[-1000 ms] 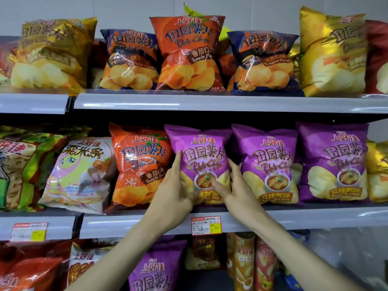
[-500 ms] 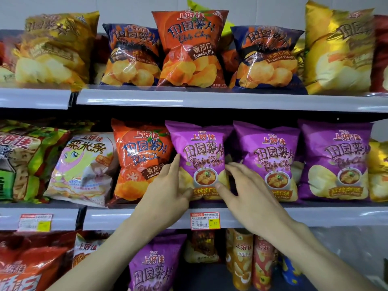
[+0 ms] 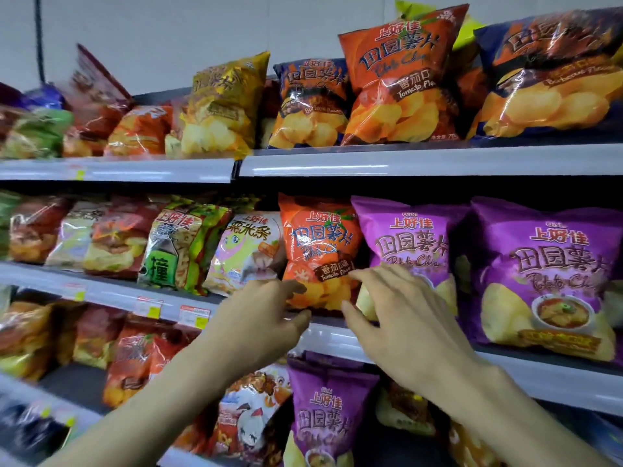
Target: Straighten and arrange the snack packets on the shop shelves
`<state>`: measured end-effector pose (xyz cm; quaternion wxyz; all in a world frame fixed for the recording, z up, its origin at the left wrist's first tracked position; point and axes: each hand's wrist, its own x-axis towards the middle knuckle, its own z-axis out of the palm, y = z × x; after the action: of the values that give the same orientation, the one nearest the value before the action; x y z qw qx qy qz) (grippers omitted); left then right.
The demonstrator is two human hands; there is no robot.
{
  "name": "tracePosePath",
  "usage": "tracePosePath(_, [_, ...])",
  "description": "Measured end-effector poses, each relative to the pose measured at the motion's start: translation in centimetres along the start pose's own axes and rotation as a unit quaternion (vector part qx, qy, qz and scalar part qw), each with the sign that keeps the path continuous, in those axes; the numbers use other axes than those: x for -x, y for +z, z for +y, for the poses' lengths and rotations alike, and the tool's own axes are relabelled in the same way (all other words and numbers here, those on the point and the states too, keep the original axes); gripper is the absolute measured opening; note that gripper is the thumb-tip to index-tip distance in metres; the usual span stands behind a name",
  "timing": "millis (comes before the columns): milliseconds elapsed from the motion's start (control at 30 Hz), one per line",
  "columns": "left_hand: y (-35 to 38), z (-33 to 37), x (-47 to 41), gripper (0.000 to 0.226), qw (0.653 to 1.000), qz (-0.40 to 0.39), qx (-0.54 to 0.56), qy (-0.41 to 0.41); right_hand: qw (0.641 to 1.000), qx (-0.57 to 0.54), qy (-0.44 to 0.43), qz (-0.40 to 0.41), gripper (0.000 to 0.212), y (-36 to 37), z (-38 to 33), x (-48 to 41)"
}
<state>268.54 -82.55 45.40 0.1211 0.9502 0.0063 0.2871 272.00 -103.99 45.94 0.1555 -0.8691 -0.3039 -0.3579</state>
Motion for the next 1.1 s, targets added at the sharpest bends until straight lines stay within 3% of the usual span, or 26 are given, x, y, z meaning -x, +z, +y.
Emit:
tracePosePath(167, [-2.6,-4.7,1.7,0.050,0.998,0.002,-0.034,-0.049,0.998,-0.035,-0.051,-0.013,0.050,2.2,-3.8,-2.5])
tracePosePath(367, [-4.7,-12.3,2.3,0.049,0.992,0.017,-0.065,-0.109,0.994,-0.073,-0.077,-0.025,0.057,6.6,-8.5,-5.8])
tracePosePath(567, [-5.6,-20.4,-0.7,0.066,0.988,0.045,-0.080,-0.125,0.997,-0.079,-0.002,-0.025,0.038,10.0,-12.5,-8.8])
tracePosePath(667, [-5.7,-24.5,-3.3,0.083,0.988,0.058,-0.069,-0.128,0.997,-0.049,0.051,-0.004,0.054,11.8,-14.3,-10.3])
tracePosePath(900, [-4.7,-31.1,-8.1,0.096,0.991,0.089,-0.012,-0.101,0.990,-0.012,0.140,-0.026,0.092,14.8,-16.3,-11.7])
tracePosePath(1100, [-2.4,-31.9,-11.3,0.122,0.974,0.107,0.175,-0.098,0.972,-0.127,0.193,-0.053,0.110,17.0,-16.5,-12.3])
